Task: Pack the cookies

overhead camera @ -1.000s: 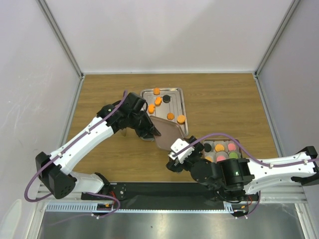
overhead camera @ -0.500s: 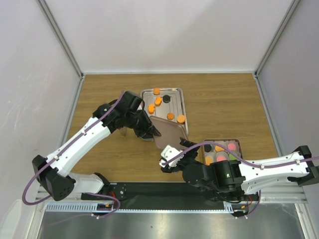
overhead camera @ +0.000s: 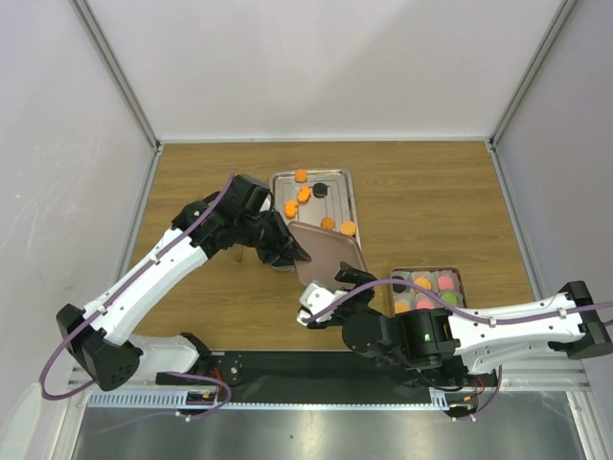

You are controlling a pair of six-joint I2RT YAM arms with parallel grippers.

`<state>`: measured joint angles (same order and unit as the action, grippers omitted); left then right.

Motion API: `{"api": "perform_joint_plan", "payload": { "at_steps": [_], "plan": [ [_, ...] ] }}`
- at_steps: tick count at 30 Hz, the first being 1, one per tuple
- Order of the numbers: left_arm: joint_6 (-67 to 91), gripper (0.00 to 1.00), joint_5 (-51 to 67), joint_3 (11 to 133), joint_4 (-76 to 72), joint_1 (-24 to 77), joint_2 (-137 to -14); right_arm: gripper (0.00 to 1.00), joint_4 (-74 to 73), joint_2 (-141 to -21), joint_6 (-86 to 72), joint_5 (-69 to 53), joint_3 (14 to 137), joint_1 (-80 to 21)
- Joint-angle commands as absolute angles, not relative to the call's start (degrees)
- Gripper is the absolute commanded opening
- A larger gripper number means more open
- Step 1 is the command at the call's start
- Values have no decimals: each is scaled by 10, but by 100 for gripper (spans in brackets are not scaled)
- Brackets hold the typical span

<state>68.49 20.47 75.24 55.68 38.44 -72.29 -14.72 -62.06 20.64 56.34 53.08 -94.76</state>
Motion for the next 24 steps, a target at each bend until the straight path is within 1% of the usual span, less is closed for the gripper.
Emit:
{"api": "perform_joint_plan", "payload": {
  "at_steps": [1,5,8,9,11,12,14,15,16,17,18,19,20,22,23,24],
  "plan": [
    [679,0,234,782,536,379,-698,77,-105,-628,236,573,526,-937],
    [675,0,241,782,533,378,-696,73,-95,-642,249,578,528,-934],
    [675,1,247,782,527,378,-695,67,-88,-647,260,585,531,-932],
    [674,0,249,782,526,378,-695,63,-86,-648,264,587,532,-932],
    [674,0,251,787,526,378,-694,57,-81,-643,269,589,530,-931],
    [673,0,252,787,526,377,-694,52,-80,-642,271,591,530,-930],
    [672,0,255,790,525,377,-693,47,-75,-640,275,597,531,-930],
    [671,0,257,790,521,376,-693,42,-74,-640,280,599,533,-931],
    [670,2,258,791,519,376,-693,40,-69,-638,284,603,532,-930],
    [667,6,258,792,517,376,-693,37,-69,-638,286,604,533,-931],
    [665,12,259,793,516,374,-693,33,-71,-636,288,603,534,-931],
    [664,28,260,795,514,375,-693,31,-70,-635,289,602,536,-930],
    [660,34,261,795,509,374,-693,26,-70,-635,291,604,537,-931],
    [657,47,259,800,505,373,-691,21,-72,-633,293,608,541,-931],
    [654,61,255,801,503,371,-689,18,-74,-633,293,609,546,-930],
    [649,68,248,802,499,370,-688,14,-77,-633,292,609,548,-931]
  ]
}}
